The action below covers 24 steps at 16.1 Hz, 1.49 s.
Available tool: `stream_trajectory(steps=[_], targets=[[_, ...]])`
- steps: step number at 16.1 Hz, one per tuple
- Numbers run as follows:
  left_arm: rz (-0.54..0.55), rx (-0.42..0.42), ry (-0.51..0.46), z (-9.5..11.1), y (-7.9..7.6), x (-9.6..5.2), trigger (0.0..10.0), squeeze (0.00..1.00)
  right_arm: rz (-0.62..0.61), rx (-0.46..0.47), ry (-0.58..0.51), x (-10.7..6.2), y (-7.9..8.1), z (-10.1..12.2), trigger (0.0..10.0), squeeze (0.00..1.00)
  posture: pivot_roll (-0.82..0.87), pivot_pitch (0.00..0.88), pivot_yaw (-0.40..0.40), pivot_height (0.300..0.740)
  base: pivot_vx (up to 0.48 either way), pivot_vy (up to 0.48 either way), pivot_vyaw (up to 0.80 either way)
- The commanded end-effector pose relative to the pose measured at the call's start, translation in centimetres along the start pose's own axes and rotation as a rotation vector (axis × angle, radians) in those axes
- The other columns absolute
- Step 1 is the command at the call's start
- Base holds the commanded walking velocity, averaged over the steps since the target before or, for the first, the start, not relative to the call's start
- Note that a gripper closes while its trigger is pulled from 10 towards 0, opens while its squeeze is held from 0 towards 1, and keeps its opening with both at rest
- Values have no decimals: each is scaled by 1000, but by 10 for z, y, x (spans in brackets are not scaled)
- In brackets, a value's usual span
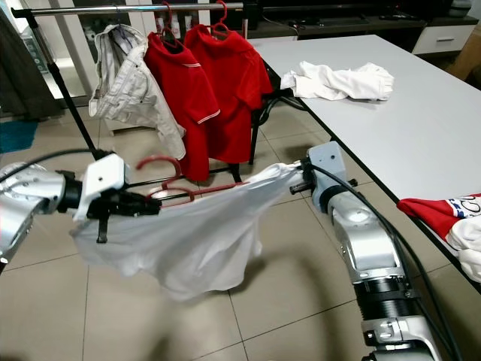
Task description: Hang hanger
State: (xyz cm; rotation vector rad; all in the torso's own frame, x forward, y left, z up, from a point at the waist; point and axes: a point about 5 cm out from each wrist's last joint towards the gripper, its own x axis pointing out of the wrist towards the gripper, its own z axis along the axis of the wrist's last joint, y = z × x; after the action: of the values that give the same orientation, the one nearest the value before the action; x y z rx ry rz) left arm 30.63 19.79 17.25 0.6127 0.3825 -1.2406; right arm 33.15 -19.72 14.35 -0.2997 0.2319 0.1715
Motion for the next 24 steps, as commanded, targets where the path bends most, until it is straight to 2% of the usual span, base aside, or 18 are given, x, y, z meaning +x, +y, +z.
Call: stream_trajectory(steps=[1, 2, 3, 6, 8, 11, 15, 21, 24], targets=[[-6, -24, 92, -12, -2, -9, 0, 0, -142, -28, -19, -5, -28, 8, 0, 0, -109, 0, 1, 740, 0, 0, 0], [-28, -25, 110, -15, -6, -5, 0, 0, -151, 24, -56, -5, -29, 16, 0, 0, -107, 0, 3, 740, 0, 0, 0], [-53, -26, 119, -16, -10, 0, 0, 0, -162, 38, -84, -5, -28, 24, 0, 0, -107, 0, 3, 740, 0, 0, 0], [-84, -20, 112, -13, -16, 8, 0, 0, -152, -11, -94, -1, -22, 30, 0, 0, -108, 0, 5, 740, 0, 0, 0], [-75, -15, 106, -11, -15, 7, 0, 0, -113, -89, -35, 1, -17, 18, 0, 0, -109, 0, 4, 740, 0, 0, 0], [-32, -20, 90, -6, -9, -10, 0, 0, -131, -164, 88, 0, -27, -20, 0, 0, -101, 0, -2, 740, 0, 0, 0], [-12, -38, 63, -5, -9, -26, 0, 0, -169, -188, 166, -3, -42, -42, 0, 0, -99, 0, -1, 740, 0, 0, 0], [120, -48, 22, -4, 9, -43, 0, 0, -103, -138, 121, -3, -36, -48, 0, 0, -104, 0, 0, 740, 0, 0, 0], [187, -35, 6, -4, 16, -46, 0, 0, -26, -95, 30, -3, -25, -41, 0, 0, -101, 0, -1, 740, 0, 0, 0]])
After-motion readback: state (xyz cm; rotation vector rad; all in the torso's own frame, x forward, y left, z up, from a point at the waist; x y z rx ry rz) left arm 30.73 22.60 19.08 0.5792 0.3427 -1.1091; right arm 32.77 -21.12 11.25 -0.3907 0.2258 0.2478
